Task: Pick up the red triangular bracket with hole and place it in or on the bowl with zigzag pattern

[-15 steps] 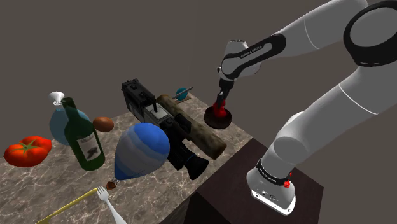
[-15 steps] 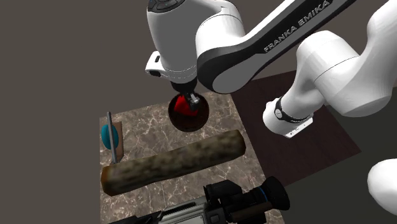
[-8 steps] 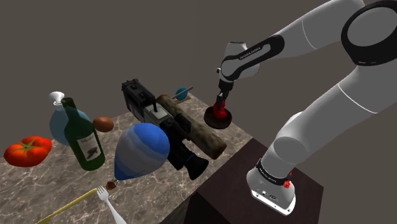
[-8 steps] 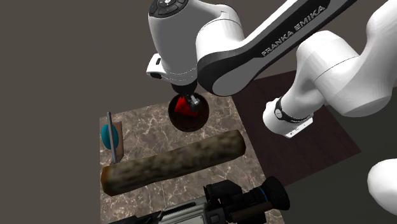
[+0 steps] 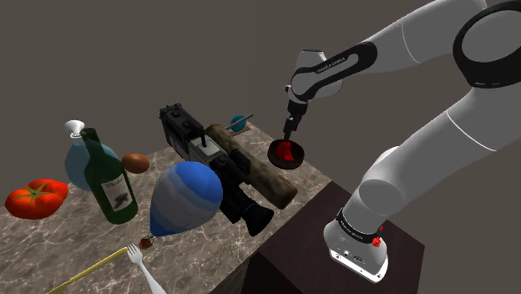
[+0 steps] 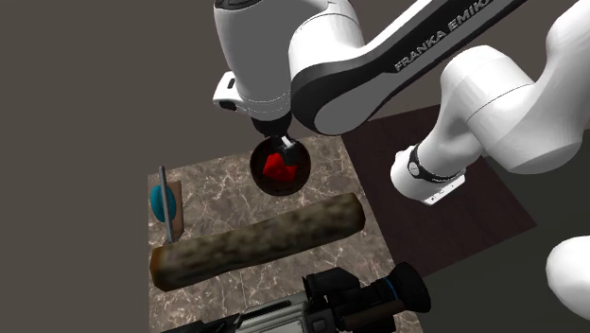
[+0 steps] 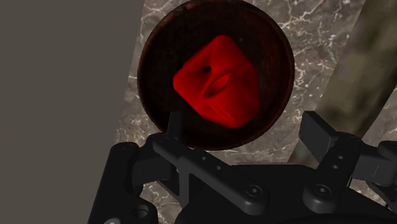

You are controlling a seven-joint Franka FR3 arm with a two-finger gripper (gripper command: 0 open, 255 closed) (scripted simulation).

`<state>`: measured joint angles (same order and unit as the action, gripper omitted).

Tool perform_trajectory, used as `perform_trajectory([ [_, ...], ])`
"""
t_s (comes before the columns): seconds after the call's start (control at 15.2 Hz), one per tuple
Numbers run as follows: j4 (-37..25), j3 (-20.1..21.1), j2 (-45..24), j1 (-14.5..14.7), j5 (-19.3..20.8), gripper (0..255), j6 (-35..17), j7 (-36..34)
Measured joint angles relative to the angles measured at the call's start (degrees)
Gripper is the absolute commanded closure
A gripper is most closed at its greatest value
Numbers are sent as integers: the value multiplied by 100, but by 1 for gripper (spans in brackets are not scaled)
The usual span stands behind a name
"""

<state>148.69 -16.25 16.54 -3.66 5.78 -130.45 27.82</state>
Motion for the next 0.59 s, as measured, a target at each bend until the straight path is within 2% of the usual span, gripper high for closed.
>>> perform_trajectory([
  [0.2, -215, 68, 277, 1, 22, 0, 488, -64],
  [0.59, -239, 70, 340, -12, 36, 0, 582, -60],
])
